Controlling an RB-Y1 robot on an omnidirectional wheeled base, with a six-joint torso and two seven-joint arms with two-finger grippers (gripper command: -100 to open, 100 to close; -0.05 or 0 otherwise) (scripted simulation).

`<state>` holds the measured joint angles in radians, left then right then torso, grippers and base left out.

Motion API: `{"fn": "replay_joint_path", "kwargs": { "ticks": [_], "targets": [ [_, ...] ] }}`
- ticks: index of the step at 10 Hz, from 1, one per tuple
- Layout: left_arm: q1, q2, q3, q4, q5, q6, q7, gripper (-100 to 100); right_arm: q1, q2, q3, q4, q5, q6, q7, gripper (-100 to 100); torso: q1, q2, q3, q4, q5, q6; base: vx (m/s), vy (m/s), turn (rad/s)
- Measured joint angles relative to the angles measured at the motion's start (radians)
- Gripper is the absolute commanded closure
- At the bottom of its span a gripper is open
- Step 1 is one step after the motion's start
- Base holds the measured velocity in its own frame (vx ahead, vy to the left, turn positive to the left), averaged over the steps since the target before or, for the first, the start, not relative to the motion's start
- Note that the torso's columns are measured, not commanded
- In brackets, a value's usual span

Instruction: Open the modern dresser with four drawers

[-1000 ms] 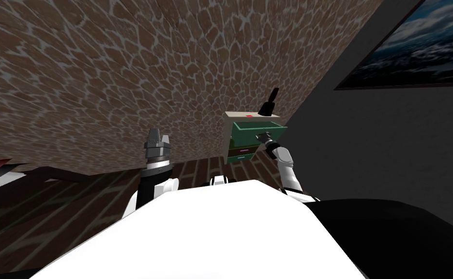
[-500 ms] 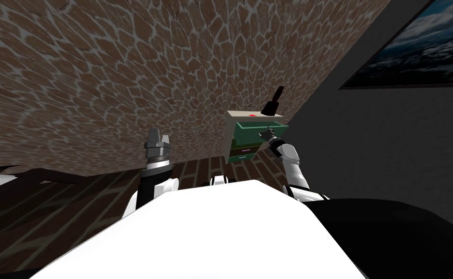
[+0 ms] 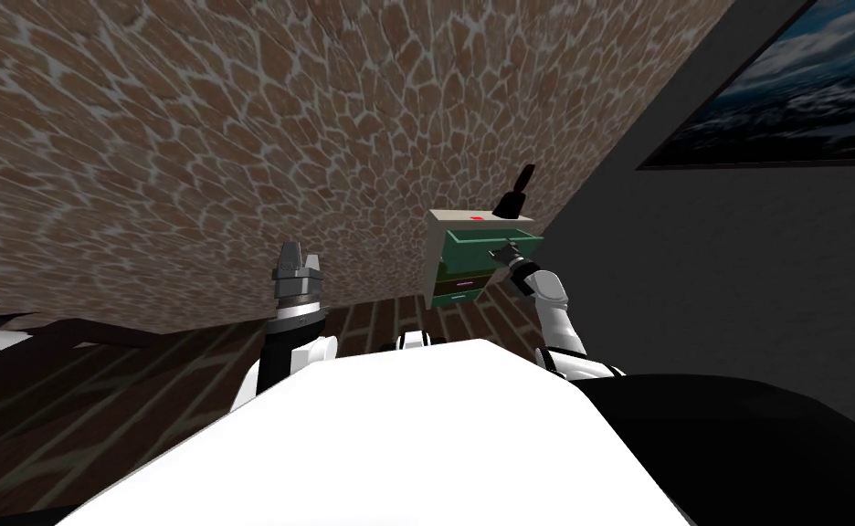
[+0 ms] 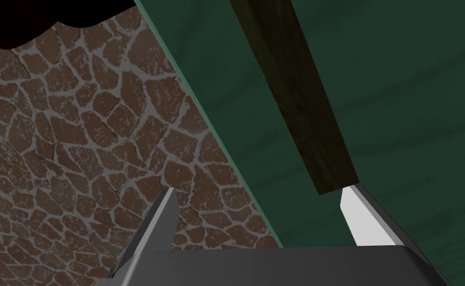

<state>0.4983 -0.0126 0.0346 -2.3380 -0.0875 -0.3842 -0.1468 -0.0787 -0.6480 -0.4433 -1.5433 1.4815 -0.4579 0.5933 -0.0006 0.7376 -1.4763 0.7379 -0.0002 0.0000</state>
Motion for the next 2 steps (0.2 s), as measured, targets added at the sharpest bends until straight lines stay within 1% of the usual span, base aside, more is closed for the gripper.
{"fn": "replay_joint_path", "kwargs": {
  "ticks": [2],
  "targets": [
    [0.000,0.000,0.000,0.000,0.000,0.000,0.000,0,0.000,0.000,0.000,0.000,0.000,0.000,0.000,0,0.001,0.000,0.000,0.000,0.000,0.000,0.000,0.000,0.000]
  ]
}}
